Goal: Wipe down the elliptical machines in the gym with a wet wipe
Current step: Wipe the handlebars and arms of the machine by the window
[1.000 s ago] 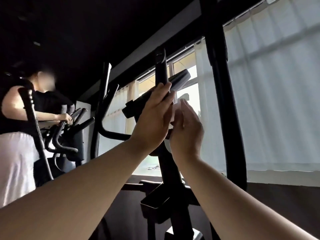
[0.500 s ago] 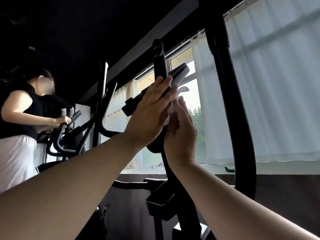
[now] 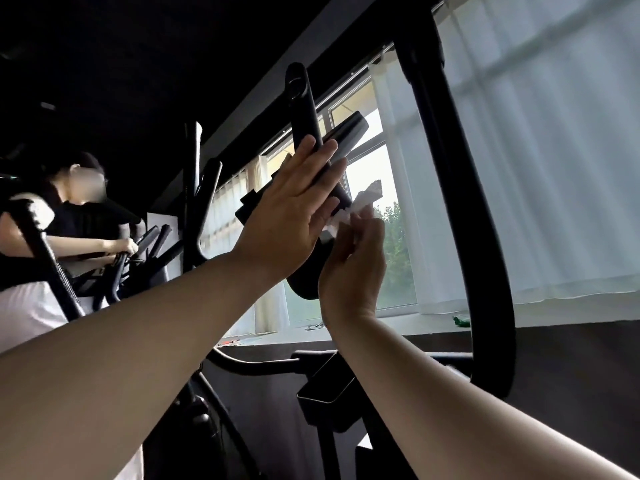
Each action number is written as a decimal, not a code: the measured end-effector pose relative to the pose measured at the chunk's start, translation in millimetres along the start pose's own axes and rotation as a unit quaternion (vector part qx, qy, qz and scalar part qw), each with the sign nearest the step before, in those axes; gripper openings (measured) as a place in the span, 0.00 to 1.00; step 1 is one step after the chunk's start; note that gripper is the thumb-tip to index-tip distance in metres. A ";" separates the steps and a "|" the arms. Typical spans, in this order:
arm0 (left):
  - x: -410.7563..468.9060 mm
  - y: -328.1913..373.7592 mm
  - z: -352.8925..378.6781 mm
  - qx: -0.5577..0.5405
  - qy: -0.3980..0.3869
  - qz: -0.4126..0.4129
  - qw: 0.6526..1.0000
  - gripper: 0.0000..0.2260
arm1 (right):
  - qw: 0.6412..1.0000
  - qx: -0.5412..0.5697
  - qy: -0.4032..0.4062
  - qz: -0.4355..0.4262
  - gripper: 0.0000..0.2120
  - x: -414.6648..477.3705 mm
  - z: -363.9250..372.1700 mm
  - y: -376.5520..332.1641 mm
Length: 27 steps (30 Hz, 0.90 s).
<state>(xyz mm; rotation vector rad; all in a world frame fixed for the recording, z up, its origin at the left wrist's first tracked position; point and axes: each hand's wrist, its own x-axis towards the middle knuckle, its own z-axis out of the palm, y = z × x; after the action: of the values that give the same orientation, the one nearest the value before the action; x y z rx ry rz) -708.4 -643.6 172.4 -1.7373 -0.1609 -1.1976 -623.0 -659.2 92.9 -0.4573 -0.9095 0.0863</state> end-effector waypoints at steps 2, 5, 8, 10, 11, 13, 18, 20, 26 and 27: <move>-0.9 0.6 1.3 0.025 0.006 0.016 1.000 0.21 | 0.997 0.025 0.037 0.070 0.09 5.7 -1.9 5.2; 1.5 0.7 3.3 0.067 -0.012 0.068 0.995 0.20 | 0.989 0.009 0.079 0.127 0.08 10.9 -0.9 6.9; 4.2 -0.9 6.5 0.079 -0.017 0.086 0.993 0.18 | 0.989 0.030 0.081 0.117 0.07 10.5 9.3 3.3; 4.2 -2.8 7.7 0.080 -0.009 0.088 0.993 0.18 | 0.983 0.059 0.100 0.141 0.10 11.4 14.9 0.7; 3.4 -3.6 7.9 0.080 -0.006 0.089 0.993 0.18 | 0.976 0.080 0.114 0.166 0.10 12.4 16.3 -1.1; 2.3 -4.6 7.3 0.079 -0.007 0.091 0.993 0.18 | 0.955 0.114 0.135 0.238 0.09 19.2 15.4 -4.1; 2.3 -4.4 5.7 0.064 -0.005 0.086 0.994 0.17 | 0.919 0.164 0.161 0.320 0.05 29.0 7.8 -19.6; 2.2 -4.8 4.3 0.063 -0.003 0.091 0.994 0.17 | 0.931 0.162 0.142 0.294 0.08 20.5 12.0 -22.1; 1.6 -3.7 2.4 0.057 -0.004 0.090 0.994 0.18 | 0.934 0.157 0.128 0.294 0.07 17.4 10.3 -14.8; 1.5 -3.7 2.4 0.058 -0.006 0.091 0.994 0.18 | 0.932 0.157 0.129 0.299 0.08 21.6 6.5 -15.4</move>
<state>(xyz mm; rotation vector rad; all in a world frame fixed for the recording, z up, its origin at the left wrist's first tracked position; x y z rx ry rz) -708.3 -640.5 175.8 -1.6206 -0.0769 -1.0255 -616.6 -665.1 118.7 -0.4194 -0.4603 0.7050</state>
